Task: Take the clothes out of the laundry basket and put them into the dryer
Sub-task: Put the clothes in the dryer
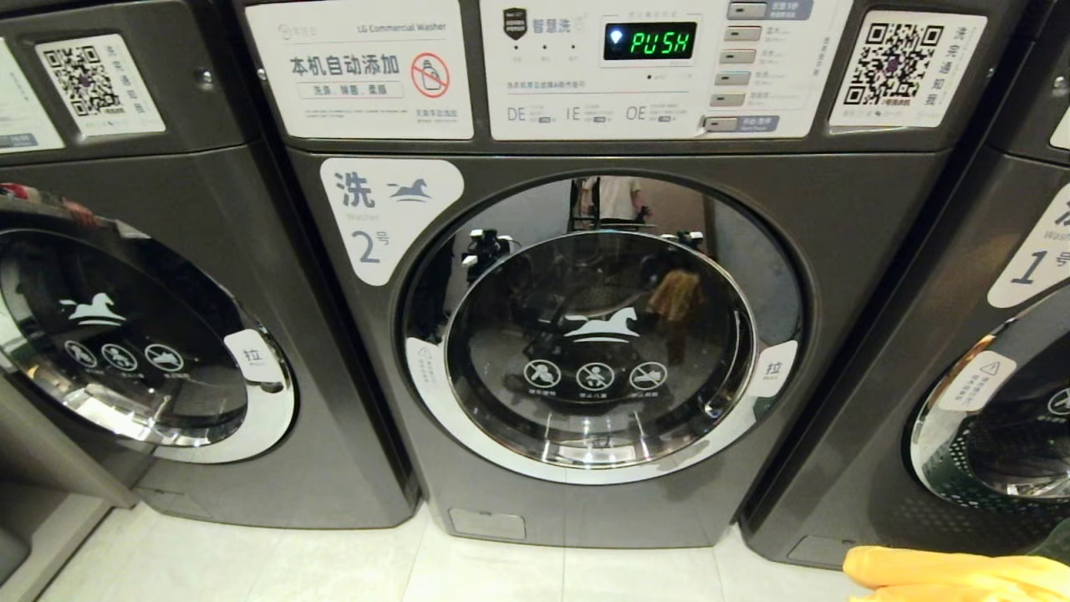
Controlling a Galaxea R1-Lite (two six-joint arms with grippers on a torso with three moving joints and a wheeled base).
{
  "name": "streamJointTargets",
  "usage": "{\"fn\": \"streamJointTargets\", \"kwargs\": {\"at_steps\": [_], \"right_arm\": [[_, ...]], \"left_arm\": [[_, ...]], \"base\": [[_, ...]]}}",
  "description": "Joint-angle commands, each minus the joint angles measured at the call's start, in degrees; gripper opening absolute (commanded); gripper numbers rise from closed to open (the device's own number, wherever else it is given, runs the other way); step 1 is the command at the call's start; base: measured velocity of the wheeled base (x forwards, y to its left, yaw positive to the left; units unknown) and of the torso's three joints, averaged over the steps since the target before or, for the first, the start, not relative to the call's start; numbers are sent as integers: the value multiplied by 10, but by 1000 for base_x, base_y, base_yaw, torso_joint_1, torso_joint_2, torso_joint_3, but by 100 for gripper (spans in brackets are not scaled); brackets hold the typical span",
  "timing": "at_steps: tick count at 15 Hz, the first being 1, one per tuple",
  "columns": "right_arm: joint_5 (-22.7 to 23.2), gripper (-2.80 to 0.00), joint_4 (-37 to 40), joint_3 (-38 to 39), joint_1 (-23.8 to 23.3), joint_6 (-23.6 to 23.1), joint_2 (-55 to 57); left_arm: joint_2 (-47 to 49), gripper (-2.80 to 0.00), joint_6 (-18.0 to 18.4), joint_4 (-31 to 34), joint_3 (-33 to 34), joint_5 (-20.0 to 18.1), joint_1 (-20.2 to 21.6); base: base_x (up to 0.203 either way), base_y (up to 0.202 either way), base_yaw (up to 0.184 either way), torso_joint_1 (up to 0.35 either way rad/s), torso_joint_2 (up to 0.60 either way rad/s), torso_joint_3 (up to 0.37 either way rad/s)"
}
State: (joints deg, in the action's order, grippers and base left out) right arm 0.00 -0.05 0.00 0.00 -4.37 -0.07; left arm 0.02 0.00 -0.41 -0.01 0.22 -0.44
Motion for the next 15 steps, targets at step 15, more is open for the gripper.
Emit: {"fn": "streamJointTargets", "kwargs": {"at_steps": [15], "right_arm": [[0,-280,0,0,0,1,0]], "left_arm": [[-1,-280,0,0,0,0,0]], "base": [[0,144,-1,2,1,2]]}}
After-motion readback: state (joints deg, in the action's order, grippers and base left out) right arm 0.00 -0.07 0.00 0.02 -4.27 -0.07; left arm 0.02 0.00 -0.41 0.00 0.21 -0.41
